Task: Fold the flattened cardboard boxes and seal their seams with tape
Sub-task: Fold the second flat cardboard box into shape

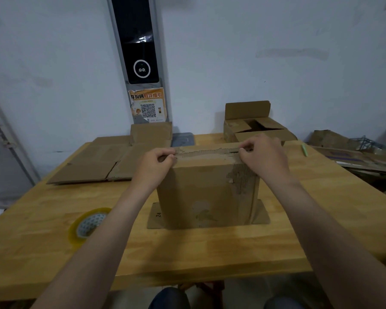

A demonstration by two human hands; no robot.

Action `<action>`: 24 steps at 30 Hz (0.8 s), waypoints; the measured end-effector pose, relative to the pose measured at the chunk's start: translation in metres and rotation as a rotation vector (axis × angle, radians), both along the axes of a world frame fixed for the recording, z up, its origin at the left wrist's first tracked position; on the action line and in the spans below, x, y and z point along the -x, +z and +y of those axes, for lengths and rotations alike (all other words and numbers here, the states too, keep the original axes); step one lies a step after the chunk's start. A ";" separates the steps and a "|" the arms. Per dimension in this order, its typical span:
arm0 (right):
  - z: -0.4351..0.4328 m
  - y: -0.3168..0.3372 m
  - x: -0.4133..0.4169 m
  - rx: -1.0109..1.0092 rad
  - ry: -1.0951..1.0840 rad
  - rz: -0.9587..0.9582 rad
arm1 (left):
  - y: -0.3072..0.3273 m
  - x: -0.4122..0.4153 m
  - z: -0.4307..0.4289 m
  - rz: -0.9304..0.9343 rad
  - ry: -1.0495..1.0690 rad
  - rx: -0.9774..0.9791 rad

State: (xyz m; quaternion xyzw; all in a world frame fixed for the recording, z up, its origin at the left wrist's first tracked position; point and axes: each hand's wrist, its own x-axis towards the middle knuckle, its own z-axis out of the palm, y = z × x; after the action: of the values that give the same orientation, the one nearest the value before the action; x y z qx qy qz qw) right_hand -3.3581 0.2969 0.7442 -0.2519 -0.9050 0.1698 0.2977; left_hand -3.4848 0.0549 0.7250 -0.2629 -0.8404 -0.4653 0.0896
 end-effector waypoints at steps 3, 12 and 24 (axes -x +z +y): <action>-0.018 0.011 0.008 -0.210 0.065 -0.030 | 0.000 0.001 0.000 -0.032 0.001 -0.042; -0.085 0.001 0.026 -0.144 0.372 -0.128 | -0.001 -0.006 -0.016 0.032 -0.099 0.056; -0.089 -0.004 0.031 -0.139 0.322 -0.153 | -0.104 0.034 -0.129 -0.373 0.389 0.905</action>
State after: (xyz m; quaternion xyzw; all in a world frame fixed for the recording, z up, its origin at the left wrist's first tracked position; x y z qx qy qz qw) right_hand -3.3890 0.2082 0.7403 -0.0948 -0.9631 0.1329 0.2139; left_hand -3.5191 -0.0736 0.6213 -0.0271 -0.9923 -0.0692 -0.0991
